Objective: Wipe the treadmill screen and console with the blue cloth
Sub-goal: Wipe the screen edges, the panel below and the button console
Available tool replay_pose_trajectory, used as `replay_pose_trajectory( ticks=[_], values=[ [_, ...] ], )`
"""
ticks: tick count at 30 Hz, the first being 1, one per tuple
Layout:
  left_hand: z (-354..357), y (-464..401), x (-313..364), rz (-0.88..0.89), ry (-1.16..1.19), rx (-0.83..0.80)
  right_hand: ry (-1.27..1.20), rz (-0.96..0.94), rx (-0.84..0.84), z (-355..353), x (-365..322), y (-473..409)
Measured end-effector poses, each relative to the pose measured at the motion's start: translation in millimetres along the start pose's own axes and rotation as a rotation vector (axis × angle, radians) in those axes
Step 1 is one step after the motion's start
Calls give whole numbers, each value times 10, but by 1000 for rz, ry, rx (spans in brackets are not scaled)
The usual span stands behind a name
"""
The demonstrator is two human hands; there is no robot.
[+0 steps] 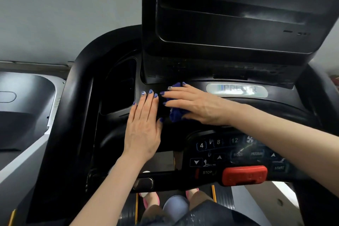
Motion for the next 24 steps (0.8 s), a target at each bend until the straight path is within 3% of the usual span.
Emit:
replay_pose_trajectory(
  ticks=[6,12,17,24],
  values=[
    [-8,9,3,10,-25,3,29,-17,-18,-204,223,436],
    [-17,16,5,6,-6,13,28,39,78,-16,-10,31],
    [-12,9,6,15,-6,18,-43,224,159,-118,239,482],
    [-26,11,16,10,-15,-2,-40,264,151,-36,71,-21]
  ],
)
Point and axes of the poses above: each hand's wrist, its own y-axis away from the middle knuckle, its own z-axis out of the palm, x = y × z, the point moved 2 cm from there along -y, towards the middle knuckle, and after that the axes turned 1 degree about -z, right-handed, at the moved point
